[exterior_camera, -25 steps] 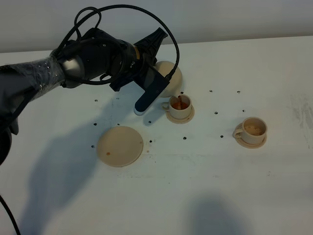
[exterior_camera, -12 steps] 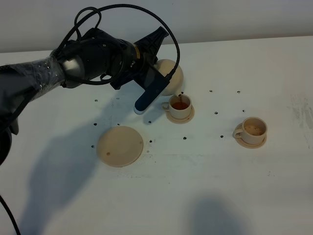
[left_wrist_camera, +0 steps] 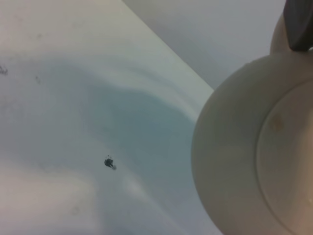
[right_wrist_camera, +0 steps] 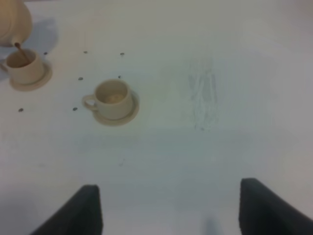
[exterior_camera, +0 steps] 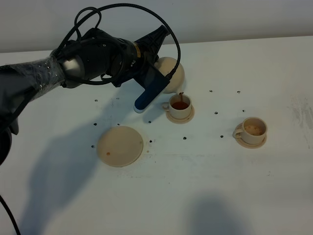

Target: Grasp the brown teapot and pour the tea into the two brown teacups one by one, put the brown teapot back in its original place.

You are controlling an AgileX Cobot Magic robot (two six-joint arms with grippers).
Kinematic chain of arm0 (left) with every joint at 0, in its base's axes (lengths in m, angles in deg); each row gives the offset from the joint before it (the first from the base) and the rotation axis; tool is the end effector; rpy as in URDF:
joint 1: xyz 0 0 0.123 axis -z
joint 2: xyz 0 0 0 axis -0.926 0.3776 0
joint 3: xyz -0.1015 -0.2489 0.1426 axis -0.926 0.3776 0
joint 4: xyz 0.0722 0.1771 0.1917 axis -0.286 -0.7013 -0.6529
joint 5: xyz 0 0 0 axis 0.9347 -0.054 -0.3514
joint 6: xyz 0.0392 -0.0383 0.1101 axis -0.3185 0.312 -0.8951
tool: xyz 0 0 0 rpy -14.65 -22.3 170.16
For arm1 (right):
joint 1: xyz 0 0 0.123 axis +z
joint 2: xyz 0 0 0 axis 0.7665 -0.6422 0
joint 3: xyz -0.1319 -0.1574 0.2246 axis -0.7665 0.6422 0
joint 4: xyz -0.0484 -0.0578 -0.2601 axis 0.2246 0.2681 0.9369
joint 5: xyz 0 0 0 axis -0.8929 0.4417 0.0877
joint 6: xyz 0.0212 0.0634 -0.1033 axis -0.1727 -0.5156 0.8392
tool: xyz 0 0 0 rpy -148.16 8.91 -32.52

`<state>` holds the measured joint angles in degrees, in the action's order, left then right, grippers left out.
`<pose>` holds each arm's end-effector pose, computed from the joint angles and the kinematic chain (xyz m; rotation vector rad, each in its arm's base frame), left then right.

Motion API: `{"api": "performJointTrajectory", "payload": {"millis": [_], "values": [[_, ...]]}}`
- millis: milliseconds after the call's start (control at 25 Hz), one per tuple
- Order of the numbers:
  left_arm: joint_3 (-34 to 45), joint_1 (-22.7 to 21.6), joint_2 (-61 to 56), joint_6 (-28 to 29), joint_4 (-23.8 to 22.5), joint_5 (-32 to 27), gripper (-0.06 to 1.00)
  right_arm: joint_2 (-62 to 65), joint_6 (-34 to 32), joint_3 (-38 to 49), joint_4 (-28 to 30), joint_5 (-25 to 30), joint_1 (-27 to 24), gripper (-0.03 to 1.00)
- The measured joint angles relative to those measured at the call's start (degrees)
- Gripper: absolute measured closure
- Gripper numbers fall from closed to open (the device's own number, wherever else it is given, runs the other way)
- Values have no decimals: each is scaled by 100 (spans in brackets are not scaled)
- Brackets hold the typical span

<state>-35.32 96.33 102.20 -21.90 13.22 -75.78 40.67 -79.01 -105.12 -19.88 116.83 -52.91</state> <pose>0.4808 -0.2534 0.1782 2.3084 0.6921 0.8738 0.0142 0.0097 0.2728 -0.0249 2.0741 0.0420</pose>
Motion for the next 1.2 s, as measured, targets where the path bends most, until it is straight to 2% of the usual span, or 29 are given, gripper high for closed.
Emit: {"api": "performJointTrajectory", "payload": {"millis": [1200], "values": [[0, 0, 0, -359, -5, 150, 85, 0, 0, 0, 0, 0, 0, 39]]}}
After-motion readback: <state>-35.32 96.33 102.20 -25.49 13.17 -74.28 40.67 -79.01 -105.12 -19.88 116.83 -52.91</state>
